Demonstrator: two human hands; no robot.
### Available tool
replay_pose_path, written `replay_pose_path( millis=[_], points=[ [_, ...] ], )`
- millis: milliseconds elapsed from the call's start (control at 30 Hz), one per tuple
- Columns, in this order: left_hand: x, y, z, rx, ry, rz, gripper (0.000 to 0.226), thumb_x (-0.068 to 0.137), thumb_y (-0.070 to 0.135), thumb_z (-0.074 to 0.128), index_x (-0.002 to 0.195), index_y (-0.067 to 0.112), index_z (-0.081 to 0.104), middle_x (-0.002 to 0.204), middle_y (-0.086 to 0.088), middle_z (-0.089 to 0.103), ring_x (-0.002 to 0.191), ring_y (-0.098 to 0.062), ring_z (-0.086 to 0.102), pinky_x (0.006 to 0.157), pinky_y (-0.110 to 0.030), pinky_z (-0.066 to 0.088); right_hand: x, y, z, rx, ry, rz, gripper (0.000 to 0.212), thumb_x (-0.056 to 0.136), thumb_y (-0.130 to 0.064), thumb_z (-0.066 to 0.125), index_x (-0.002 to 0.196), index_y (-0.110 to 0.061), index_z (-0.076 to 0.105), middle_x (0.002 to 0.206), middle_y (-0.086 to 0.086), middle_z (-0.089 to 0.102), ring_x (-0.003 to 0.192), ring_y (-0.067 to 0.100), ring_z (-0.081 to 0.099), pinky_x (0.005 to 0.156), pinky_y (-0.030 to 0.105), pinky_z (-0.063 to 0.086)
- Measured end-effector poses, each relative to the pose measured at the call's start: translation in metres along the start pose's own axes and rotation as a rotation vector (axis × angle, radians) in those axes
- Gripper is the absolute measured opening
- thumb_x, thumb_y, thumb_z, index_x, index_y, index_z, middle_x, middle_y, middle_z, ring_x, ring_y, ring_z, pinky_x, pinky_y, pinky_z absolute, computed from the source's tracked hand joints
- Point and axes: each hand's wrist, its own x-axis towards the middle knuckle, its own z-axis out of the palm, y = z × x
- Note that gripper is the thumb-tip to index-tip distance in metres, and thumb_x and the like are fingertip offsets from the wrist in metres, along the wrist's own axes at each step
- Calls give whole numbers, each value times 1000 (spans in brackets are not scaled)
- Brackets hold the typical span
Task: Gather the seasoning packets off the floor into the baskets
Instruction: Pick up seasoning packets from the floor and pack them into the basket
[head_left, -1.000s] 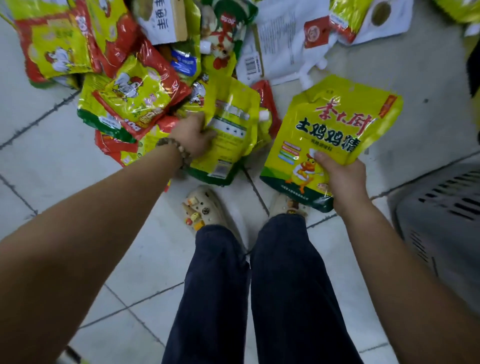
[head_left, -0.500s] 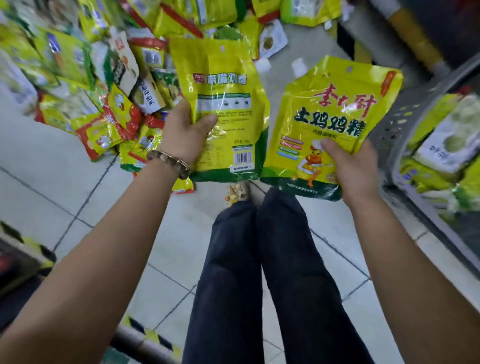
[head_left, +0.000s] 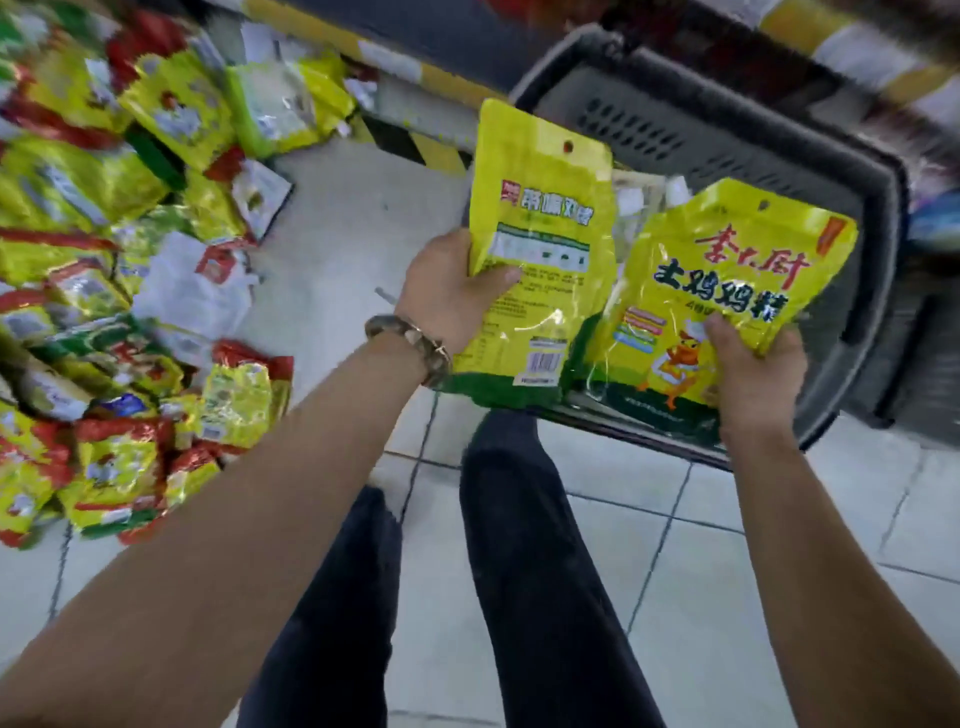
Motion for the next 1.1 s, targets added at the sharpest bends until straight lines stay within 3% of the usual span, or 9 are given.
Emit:
replay_pose_path(
  millis=[67, 133, 300, 400, 500, 633, 733, 833, 1100],
  points=[
    [41, 9, 41, 102, -43, -16, 42, 88, 32, 60, 109, -4, 55, 109, -19, 61, 100, -29, 58, 75, -33, 41, 44, 19, -4, 11, 27, 44, 32, 85, -18, 69, 114, -14, 57, 96, -9, 66, 82, 4, 64, 71, 25, 54],
    [80, 14, 76, 122, -40, -25, 38, 91, 28, 57, 114, -1, 54, 117, -18, 59, 108, -29, 56, 77, -29, 39, 84, 37, 1, 3, 39, 66, 33, 82, -20, 70, 113, -13, 60, 100, -3, 67, 89, 12, 65, 81, 31, 54],
    [157, 10, 139, 130, -86, -104, 42, 91, 30, 57, 125, 5, 52, 129, -9, 55, 118, -22, 51, 80, -21, 35, 161, 72, 17, -96, -26, 63, 29, 80, -27, 72, 106, -18, 63, 96, -7, 64, 88, 10, 61, 72, 20, 46],
    [180, -2, 164, 172, -133, -170, 56, 88, 33, 61, 135, 6, 44, 136, -10, 51, 124, -26, 47, 93, -28, 40, 192, 94, 22, -177, -52, 60, 37, 79, -32, 72, 109, -12, 63, 104, 0, 67, 94, 14, 62, 71, 19, 41],
    [181, -14, 177, 196, -13, -313, 73, 85, 32, 67, 141, 4, 28, 141, -12, 44, 127, -28, 45, 97, -32, 40, 208, 109, 25, -260, -39, 124, 47, 80, -36, 71, 117, -10, 59, 115, 6, 65, 105, 22, 60, 72, 21, 38],
    [157, -12, 184, 462, 169, -37, 92, 79, 31, 71, 149, 17, 12, 154, -13, 15, 140, -29, 22, 109, -40, 27, 207, 109, 30, -390, 52, 109, 64, 79, -35, 68, 133, -11, 44, 130, 10, 54, 117, 28, 52, 89, 33, 43],
    [149, -10, 199, 816, -81, 254, 98, 80, 46, 65, 151, 24, 1, 157, -14, -8, 144, -33, -4, 115, -50, 3, 188, 99, 42, -659, 81, -61, 74, 87, -35, 60, 149, -20, 23, 152, 11, 28, 140, 28, 26, 113, 47, 16],
    [154, -13, 211, 971, -273, 282, 98, 81, 58, 56, 149, 27, -7, 155, -11, -20, 143, -34, -16, 112, -55, -5, 172, 102, 59, -882, -193, -261, 71, 94, -48, 43, 152, -25, 9, 160, 7, 1, 147, 27, -1, 113, 56, -2],
    [177, -15, 204, 1058, -450, 204, 97, 83, 69, 43, 144, 33, -23, 152, -5, -32, 142, -30, -21, 114, -57, 0, 173, 114, 74, -1005, -326, -223, 69, 96, -56, 27, 151, -27, -3, 158, 6, -16, 145, 28, -16, 112, 58, -7]
  ],
)
